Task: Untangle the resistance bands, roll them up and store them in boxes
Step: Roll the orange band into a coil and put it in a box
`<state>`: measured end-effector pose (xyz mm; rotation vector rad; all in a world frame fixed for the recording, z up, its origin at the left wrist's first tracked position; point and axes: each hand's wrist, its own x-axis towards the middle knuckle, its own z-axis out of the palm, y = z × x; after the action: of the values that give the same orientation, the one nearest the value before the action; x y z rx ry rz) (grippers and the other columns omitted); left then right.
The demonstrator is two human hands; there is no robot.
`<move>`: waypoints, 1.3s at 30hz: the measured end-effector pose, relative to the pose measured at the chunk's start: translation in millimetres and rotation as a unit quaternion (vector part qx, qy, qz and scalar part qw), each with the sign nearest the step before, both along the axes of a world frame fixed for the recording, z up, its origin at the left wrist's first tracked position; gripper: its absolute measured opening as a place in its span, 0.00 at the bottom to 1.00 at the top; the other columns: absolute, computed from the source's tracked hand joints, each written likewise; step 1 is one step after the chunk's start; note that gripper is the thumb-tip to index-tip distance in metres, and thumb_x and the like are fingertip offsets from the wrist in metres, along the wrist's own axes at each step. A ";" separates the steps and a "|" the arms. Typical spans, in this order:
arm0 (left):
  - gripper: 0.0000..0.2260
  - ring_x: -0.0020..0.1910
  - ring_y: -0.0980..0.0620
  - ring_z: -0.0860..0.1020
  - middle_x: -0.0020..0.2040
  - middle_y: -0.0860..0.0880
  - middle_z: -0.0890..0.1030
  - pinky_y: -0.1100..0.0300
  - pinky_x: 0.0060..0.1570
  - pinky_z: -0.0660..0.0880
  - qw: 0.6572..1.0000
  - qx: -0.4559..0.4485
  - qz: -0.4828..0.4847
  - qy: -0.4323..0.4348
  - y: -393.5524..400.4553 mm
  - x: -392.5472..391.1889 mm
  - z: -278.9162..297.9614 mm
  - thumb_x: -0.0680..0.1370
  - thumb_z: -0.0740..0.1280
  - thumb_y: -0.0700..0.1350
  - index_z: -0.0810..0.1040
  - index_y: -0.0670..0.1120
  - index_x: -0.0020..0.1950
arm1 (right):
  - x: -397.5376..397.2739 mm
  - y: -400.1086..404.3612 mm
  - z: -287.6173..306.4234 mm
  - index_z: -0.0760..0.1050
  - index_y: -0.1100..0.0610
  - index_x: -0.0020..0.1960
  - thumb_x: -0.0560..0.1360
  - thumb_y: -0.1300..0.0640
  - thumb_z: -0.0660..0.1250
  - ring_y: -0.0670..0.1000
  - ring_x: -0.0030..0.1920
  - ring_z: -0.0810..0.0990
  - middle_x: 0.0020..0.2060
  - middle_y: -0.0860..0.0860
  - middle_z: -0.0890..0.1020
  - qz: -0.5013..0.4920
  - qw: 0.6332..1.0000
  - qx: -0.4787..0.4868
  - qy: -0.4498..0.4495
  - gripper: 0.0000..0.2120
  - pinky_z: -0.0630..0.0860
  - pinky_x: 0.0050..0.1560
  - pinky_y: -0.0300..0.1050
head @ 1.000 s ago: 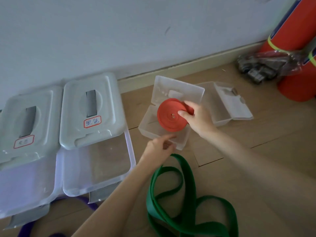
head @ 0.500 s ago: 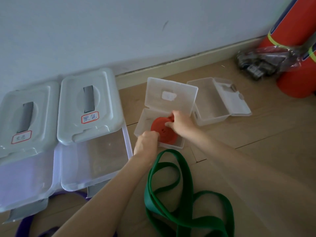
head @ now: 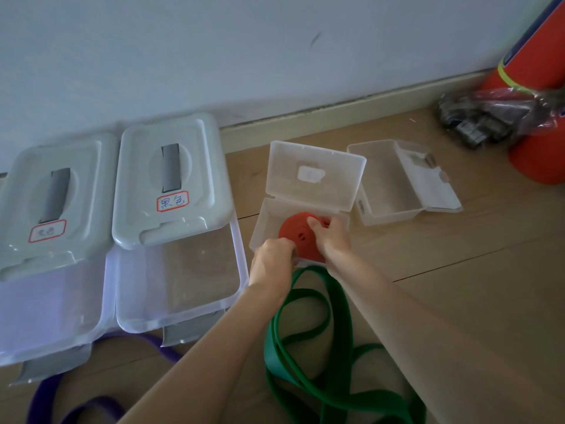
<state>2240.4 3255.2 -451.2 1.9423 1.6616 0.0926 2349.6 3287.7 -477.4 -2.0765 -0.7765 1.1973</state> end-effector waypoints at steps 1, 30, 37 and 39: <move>0.07 0.43 0.49 0.78 0.46 0.45 0.81 0.60 0.44 0.74 1.000 0.007 -0.005 0.005 -0.7 -0.4 -0.1 0.77 0.62 0.37 0.80 0.41 0.47 | 1.9 0.5 -1.3 0.70 0.63 0.63 0.78 0.52 0.62 0.60 0.59 0.75 0.60 0.59 0.76 -0.015 1.000 -0.011 0.014 0.18 0.69 0.54 0.46; 0.12 0.69 0.43 0.62 0.67 0.42 0.70 0.49 0.66 0.66 0.985 -0.110 -0.086 0.097 4.5 0.7 -8.1 0.81 0.58 0.44 0.74 0.43 0.62 | 3.5 11.9 39.7 0.75 0.61 0.58 0.78 0.63 0.60 0.54 0.55 0.77 0.55 0.55 0.78 0.464 0.766 -0.158 -0.415 0.10 0.72 0.47 0.45; 0.13 0.68 0.43 0.65 0.67 0.43 0.69 0.50 0.65 0.66 0.987 -0.112 -0.073 0.089 4.9 -1.8 -14.1 0.81 0.59 0.46 0.74 0.44 0.62 | 17.3 2.4 31.6 0.75 0.63 0.50 0.75 0.54 0.69 0.56 0.45 0.80 0.47 0.57 0.80 0.250 0.933 -0.058 -0.251 0.12 0.70 0.36 0.40; 0.12 0.68 0.43 0.63 0.67 0.43 0.70 0.50 0.65 0.66 0.988 -0.103 -0.082 0.087 4.2 -1.6 -14.1 0.81 0.58 0.46 0.75 0.44 0.61 | 17.0 -12.7 26.1 0.74 0.61 0.46 0.75 0.55 0.68 0.54 0.41 0.80 0.45 0.57 0.81 0.151 0.967 -0.005 -0.208 0.09 0.70 0.32 0.37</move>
<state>2238.9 3259.3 -465.3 1.9644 1.5416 -0.3073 2366.6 3274.9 -451.3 -2.3094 -1.3208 0.9185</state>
